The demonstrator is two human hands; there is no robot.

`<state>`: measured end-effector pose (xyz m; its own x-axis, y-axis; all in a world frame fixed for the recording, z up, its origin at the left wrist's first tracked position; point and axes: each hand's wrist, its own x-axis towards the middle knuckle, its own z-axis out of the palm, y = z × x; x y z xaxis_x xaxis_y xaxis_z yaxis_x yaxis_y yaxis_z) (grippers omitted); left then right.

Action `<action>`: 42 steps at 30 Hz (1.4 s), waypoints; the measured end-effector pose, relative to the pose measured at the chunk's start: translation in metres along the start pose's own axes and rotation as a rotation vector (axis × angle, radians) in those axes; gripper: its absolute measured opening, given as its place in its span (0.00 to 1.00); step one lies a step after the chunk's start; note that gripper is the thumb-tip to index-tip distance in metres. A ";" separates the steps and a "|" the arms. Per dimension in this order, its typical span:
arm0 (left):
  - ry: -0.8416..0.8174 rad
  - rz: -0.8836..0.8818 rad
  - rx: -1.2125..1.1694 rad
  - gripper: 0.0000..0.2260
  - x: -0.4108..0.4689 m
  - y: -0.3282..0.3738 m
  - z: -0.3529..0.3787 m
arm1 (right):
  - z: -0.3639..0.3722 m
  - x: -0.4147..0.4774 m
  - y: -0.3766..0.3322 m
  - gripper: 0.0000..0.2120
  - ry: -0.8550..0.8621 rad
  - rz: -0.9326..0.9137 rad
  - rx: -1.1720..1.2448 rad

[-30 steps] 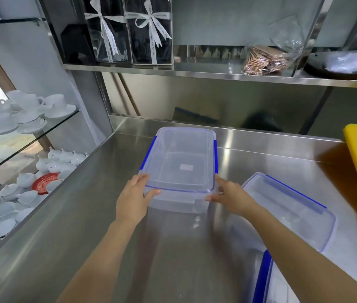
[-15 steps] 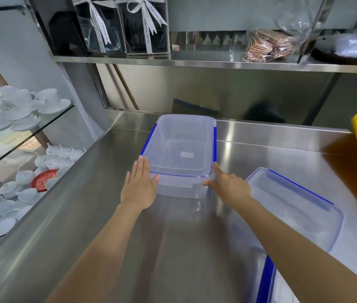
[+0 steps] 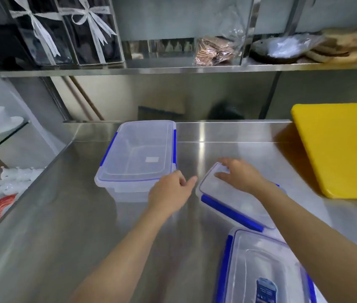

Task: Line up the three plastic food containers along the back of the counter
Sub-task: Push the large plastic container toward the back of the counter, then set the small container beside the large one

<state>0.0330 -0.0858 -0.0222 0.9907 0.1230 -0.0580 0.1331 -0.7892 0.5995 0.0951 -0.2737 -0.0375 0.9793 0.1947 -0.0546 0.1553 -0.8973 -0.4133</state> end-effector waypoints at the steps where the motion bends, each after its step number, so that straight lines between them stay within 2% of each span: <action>1: -0.131 -0.015 -0.017 0.16 -0.001 0.008 0.013 | -0.003 -0.002 0.013 0.25 0.000 0.028 -0.032; 4: -0.522 -0.104 -0.217 0.15 -0.002 0.017 0.050 | -0.006 -0.008 0.049 0.32 -0.043 0.118 -0.141; 6: -0.647 -0.141 -0.213 0.21 -0.001 0.017 0.072 | -0.005 -0.012 0.070 0.37 -0.100 0.209 -0.167; 8: -0.700 -0.178 -0.204 0.25 -0.002 0.018 0.089 | -0.001 -0.016 0.086 0.40 -0.148 0.292 -0.129; 10: -0.673 -0.206 -0.288 0.21 -0.004 0.022 0.102 | 0.005 -0.020 0.095 0.41 -0.168 0.342 -0.053; 12: -0.502 -0.200 -0.471 0.16 -0.001 0.021 0.114 | 0.009 -0.021 0.096 0.40 -0.136 0.370 -0.041; 14: -0.328 -0.178 -0.623 0.16 0.002 0.019 0.122 | 0.011 -0.022 0.092 0.39 -0.068 0.396 -0.111; 16: -0.275 -0.165 -0.740 0.17 0.002 0.022 0.119 | 0.013 -0.023 0.084 0.37 -0.012 0.405 -0.176; 18: -0.350 -0.161 -0.795 0.25 0.005 0.022 0.114 | 0.014 -0.024 0.077 0.35 -0.031 0.395 -0.090; 20: -0.477 -0.201 -0.763 0.45 0.014 0.011 0.108 | 0.013 -0.026 0.071 0.34 -0.133 0.388 0.189; 22: -0.499 -0.222 -0.716 0.61 0.023 0.000 0.100 | 0.007 -0.030 0.069 0.35 -0.253 0.334 0.509; 23: -0.502 -0.205 -0.677 0.66 0.026 -0.004 0.095 | 0.004 -0.034 0.068 0.36 -0.318 0.288 0.604; 25: -0.504 -0.138 -0.558 0.69 0.027 -0.008 0.086 | 0.000 -0.040 0.071 0.43 -0.404 0.163 0.592; 28: -0.301 0.075 -0.306 0.60 0.019 -0.009 0.085 | 0.001 -0.046 0.074 0.56 -0.426 0.041 0.416; 30: -0.144 0.219 -0.195 0.50 0.013 -0.009 0.086 | 0.006 -0.046 0.074 0.59 -0.409 0.025 0.353; 32: 0.044 0.477 0.005 0.29 0.010 -0.014 0.094 | 0.011 -0.045 0.071 0.53 -0.325 0.021 0.311; 34: 0.206 0.663 0.154 0.11 0.011 -0.022 0.104 | 0.015 -0.043 0.070 0.43 -0.161 0.008 0.298; 37: 0.288 0.738 0.215 0.10 0.013 -0.026 0.110 | 0.026 -0.035 0.075 0.29 0.027 -0.091 0.176; 40: 0.375 0.783 0.316 0.09 0.021 -0.027 0.111 | 0.036 -0.025 0.080 0.25 0.154 -0.184 0.009; 42: 0.359 0.732 0.355 0.10 0.027 -0.026 0.114 | 0.045 -0.014 0.081 0.23 0.239 -0.212 -0.072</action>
<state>0.0600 -0.1309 -0.1303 0.7701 -0.3513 0.5324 -0.4702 -0.8767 0.1016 0.0878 -0.3317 -0.1108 0.9255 0.2893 0.2446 0.3595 -0.8741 -0.3265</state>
